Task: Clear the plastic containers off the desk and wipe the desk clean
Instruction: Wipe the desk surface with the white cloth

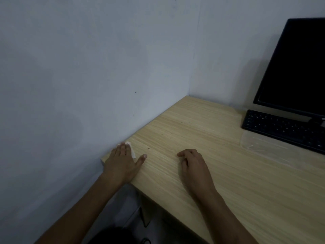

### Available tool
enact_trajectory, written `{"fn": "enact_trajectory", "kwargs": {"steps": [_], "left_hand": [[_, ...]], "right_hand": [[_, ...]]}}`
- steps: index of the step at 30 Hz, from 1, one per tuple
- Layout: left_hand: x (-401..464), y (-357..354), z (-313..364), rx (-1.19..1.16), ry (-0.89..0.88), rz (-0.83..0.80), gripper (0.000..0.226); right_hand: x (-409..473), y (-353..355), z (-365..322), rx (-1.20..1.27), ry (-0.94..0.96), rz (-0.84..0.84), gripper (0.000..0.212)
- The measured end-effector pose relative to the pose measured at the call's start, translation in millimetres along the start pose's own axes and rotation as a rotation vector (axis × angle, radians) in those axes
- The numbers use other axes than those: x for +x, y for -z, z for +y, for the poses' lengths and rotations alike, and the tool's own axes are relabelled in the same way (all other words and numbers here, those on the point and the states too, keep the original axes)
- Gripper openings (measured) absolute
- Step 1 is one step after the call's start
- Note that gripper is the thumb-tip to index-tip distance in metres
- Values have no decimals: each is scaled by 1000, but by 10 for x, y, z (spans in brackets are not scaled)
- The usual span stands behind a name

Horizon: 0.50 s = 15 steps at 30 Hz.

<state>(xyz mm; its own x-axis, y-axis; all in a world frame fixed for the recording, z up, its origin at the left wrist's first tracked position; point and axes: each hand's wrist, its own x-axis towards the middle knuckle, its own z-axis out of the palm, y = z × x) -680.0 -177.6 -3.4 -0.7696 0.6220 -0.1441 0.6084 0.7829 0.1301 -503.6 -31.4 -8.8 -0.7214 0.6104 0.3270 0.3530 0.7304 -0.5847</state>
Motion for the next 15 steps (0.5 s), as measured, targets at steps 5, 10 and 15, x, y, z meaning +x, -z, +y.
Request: {"fn": "enact_trajectory", "kwargs": {"steps": [5, 10, 15], "left_hand": [[-66, 27, 99, 26, 192, 21, 99], [93, 31, 334, -33, 53, 32, 96], [208, 44, 303, -82, -202, -48, 86]], "right_hand": [[3, -3, -5, -7, -2, 3, 28], [5, 0, 2, 0, 0, 5, 28], [10, 16, -7, -2, 1, -18, 28]]}}
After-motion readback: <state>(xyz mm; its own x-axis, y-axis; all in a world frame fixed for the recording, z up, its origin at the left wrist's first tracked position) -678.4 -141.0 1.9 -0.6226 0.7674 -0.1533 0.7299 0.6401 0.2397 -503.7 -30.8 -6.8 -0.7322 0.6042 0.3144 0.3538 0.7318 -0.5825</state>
